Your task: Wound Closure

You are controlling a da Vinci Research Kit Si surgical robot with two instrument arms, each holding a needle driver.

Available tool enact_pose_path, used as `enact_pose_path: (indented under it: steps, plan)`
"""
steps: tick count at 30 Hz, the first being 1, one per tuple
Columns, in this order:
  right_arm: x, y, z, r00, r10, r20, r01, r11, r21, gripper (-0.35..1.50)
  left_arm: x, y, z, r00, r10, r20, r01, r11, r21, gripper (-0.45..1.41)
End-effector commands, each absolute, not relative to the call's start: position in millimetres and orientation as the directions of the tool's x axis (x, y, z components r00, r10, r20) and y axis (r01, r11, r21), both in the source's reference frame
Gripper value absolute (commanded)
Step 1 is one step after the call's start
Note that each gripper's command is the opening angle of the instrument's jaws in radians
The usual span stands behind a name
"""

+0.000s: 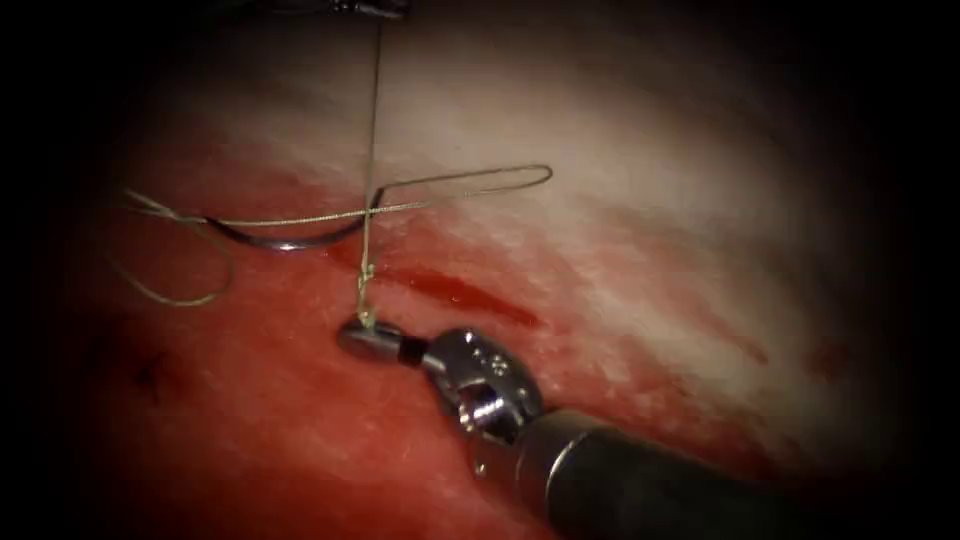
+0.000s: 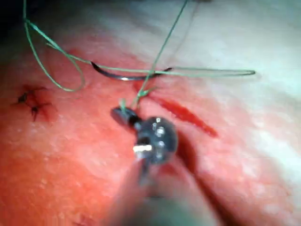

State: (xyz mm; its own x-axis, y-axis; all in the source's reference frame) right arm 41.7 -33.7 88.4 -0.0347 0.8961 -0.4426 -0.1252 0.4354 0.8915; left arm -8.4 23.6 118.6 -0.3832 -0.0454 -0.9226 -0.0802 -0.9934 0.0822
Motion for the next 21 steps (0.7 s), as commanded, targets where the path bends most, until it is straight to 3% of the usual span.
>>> enact_pose_path:
  steps: [1, 2, 3, 5, 11, 21]
  plan:
    - [42.4, -33.2, 88.8, -0.040, 0.883, -0.468, -0.125, 0.460, 0.879, 0.19, -8.8, 23.8, 118.5, -0.377, -0.043, -0.925, -0.072, -0.995, 0.075, -0.45]
    - [42.5, -33.0, 88.8, -0.037, 0.870, -0.492, -0.126, 0.484, 0.866, 0.42, -8.8, 23.6, 118.0, -0.373, -0.039, -0.927, -0.071, -0.995, 0.070, -0.45]
    - [42.7, -32.3, 88.9, -0.036, 0.856, -0.515, -0.133, 0.507, 0.852, 0.88, -8.5, 23.3, 117.0, -0.366, -0.031, -0.930, -0.067, -0.996, 0.059, -0.45]
    - [42.9, -31.8, 89.3, -0.038, 0.837, -0.546, -0.135, 0.537, 0.833, 1.11, -8.1, 23.1, 115.7, -0.356, -0.020, -0.934, -0.062, -0.997, 0.045, -0.45]
    - [42.7, -31.6, 89.7, -0.031, 0.792, -0.610, -0.133, 0.601, 0.788, 1.36, -6.5, 21.8, 111.6, -0.322, 0.008, -0.947, -0.036, -0.999, 0.004, -0.45]
    - [39.3, -29.3, 87.5, -0.014, 0.729, -0.685, -0.128, 0.678, 0.724, 1.31, -6.4, 18.0, 104.5, -0.167, 0.125, -0.978, -0.032, -0.992, -0.122, -0.45]
